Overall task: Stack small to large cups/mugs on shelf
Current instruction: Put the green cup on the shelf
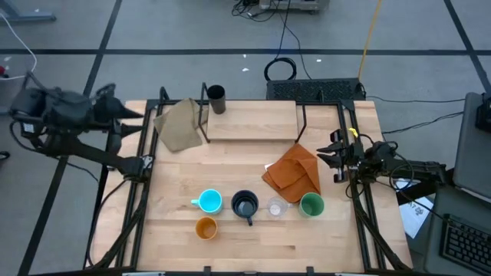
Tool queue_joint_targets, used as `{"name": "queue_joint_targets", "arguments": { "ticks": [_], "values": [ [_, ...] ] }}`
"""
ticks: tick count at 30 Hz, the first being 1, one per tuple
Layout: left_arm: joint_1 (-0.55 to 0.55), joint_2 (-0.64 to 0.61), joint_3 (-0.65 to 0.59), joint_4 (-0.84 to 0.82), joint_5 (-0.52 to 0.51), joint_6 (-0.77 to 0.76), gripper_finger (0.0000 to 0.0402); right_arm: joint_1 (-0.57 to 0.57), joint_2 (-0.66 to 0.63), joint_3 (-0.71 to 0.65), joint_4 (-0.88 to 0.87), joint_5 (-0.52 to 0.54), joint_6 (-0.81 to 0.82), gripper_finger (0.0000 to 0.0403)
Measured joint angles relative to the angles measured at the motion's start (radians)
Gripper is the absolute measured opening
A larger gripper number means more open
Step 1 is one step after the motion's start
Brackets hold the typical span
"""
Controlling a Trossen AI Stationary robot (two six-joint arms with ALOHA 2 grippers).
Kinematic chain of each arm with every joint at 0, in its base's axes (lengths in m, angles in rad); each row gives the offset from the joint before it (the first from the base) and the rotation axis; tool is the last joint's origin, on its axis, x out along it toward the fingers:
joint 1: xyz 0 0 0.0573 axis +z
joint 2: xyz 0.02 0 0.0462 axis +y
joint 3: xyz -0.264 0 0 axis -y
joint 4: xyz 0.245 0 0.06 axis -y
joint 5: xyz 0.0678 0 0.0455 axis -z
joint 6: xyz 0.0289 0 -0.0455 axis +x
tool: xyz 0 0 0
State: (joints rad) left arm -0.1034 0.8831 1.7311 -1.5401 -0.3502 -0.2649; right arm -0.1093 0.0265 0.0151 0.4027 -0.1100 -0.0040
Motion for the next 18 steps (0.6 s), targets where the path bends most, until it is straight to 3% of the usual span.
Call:
{"name": "queue_joint_targets", "arguments": {
  "ticks": [3, 10, 14, 18],
  "values": [
    [-0.020, -0.127, -0.226, 0.124, -0.010, -0.019, 0.0177, 0.000, 0.000, 0.000, 0.025, 0.000, -0.005, 0.0061],
    [-0.033, -0.386, -0.579, 0.308, 0.040, -0.064, 0.0177, 0.000, 0.000, 0.029, 0.048, -0.002, 0.044, 0.0061],
    [-0.033, -0.534, -0.783, 0.462, 0.090, -0.064, 0.0177, 0.000, 0.001, 0.072, -0.049, -0.027, 0.045, 0.0061],
    [-0.033, -0.639, -0.905, 0.608, 0.146, -0.046, 0.0177, 0.000, -0.001, 0.176, -0.150, -0.028, 0.065, 0.0061]
  ]
}}
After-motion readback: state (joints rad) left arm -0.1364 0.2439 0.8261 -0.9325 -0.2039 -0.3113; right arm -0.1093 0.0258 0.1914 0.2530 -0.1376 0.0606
